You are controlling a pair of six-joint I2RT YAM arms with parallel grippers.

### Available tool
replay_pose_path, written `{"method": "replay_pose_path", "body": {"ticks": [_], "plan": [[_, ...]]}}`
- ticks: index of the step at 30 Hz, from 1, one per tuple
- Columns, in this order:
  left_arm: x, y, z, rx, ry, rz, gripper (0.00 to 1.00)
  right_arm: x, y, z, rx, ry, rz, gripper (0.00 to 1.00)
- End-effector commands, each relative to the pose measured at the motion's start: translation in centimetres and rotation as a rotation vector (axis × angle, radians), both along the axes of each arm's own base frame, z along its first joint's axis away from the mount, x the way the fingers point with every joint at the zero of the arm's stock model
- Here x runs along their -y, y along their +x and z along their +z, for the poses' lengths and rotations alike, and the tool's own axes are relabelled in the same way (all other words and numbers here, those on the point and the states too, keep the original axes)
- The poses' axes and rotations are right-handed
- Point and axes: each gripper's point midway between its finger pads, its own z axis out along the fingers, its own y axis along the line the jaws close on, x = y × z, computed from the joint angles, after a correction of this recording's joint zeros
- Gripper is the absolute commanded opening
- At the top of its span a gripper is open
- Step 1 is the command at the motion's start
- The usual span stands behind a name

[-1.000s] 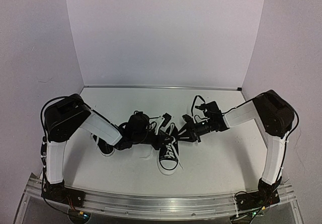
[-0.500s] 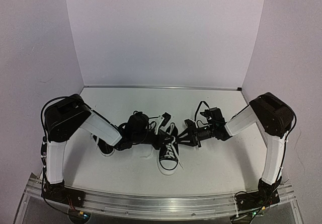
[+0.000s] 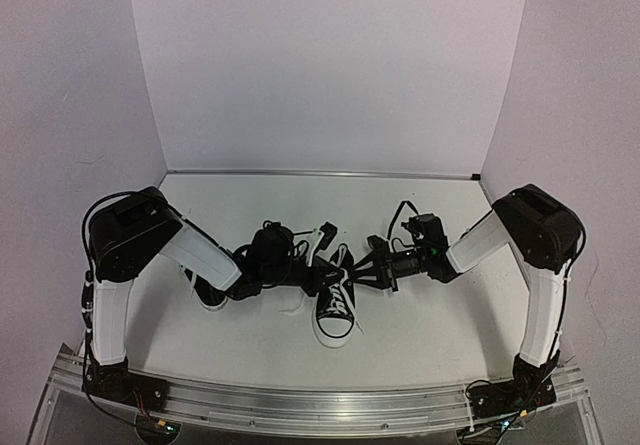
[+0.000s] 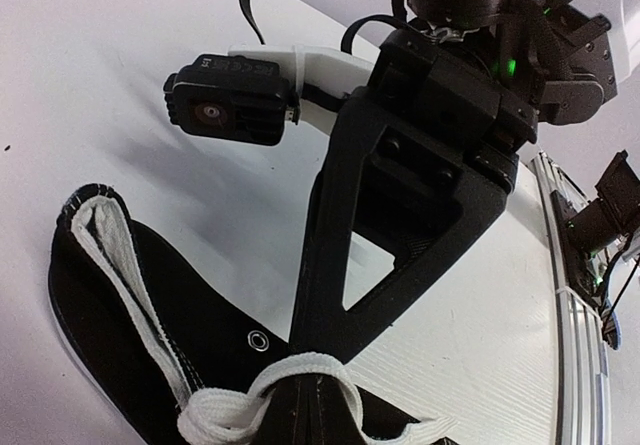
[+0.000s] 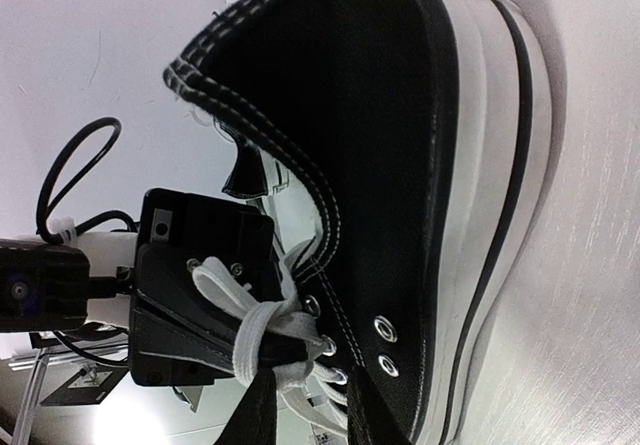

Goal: Tie the shoes

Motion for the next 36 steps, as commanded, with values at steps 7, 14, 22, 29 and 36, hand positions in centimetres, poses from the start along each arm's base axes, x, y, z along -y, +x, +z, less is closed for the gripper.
{"method": "replay_pose_path", "body": {"ticks": [7, 14, 22, 29, 36], "plan": [[0.7, -0.4, 0.6, -0.011, -0.082, -0.034, 0.00, -1.3, 0.1, 0.8, 0.018, 0.074, 0.011, 0.21], [0.5, -0.2, 0.4, -0.017, -0.084, -0.019, 0.00, -1.5, -0.3, 0.5, -0.002, 0.091, 0.012, 0.09], [0.2, 0.2, 0.4, -0.008, -0.082, 0.006, 0.00, -1.4, -0.5, 0.5, -0.011, 0.095, 0.015, 0.00], [-0.1, 0.4, 0.4, -0.008, -0.080, 0.020, 0.00, -1.1, -0.9, -0.2, -0.034, 0.081, 0.006, 0.27], [-0.3, 0.6, 0.3, -0.017, -0.095, 0.033, 0.00, -1.1, -0.9, 0.1, -0.027, 0.093, 0.002, 0.20]]}}
